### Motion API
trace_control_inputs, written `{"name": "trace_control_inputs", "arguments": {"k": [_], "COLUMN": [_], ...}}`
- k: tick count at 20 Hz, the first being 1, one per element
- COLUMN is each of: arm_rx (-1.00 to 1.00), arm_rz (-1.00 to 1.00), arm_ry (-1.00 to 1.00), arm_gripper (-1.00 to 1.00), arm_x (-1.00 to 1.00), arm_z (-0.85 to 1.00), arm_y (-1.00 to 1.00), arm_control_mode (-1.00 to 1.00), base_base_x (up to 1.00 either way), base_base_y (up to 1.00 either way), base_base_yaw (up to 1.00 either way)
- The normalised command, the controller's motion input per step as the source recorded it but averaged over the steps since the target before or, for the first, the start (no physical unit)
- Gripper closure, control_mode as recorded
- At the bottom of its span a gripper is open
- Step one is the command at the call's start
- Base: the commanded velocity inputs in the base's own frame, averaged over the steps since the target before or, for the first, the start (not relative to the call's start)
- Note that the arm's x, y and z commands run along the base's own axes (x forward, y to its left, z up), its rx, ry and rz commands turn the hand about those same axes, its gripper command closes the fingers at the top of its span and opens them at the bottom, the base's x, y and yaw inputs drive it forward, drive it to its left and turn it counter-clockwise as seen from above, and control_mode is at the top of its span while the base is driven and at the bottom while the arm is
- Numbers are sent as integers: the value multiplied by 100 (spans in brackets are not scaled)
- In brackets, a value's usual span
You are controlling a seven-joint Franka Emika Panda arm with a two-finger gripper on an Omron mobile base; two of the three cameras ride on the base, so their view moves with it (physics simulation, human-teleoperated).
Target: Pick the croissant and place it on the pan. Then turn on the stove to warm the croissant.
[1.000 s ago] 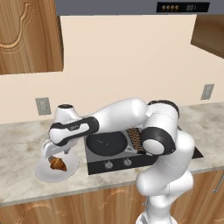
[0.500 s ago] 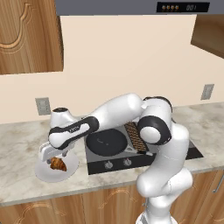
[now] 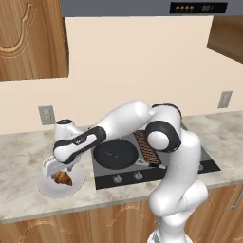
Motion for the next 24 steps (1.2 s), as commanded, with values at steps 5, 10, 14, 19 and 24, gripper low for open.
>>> {"name": "trace_control_inputs", "arguments": {"k": [5, 10, 14, 19, 24], "arm_rx": [-1, -3, -1, 0, 0], "arm_rz": [0, 0, 0, 0, -1], "arm_ry": [0, 0, 0, -13, -12], "arm_gripper": [-100, -100, 100, 100, 100], "arm_x": [0, 0, 0, -5, -3], "arm_z": [-26, -20, -13, 27, 34], "arm_y": [0, 1, 20, 1, 0], "arm_control_mode": [-100, -100, -100, -100, -100], "base_base_x": [0, 0, 0, 0, 0], "base_base_y": [0, 0, 0, 0, 0], "base_base_yaw": [0, 0, 0, 0, 0]}}
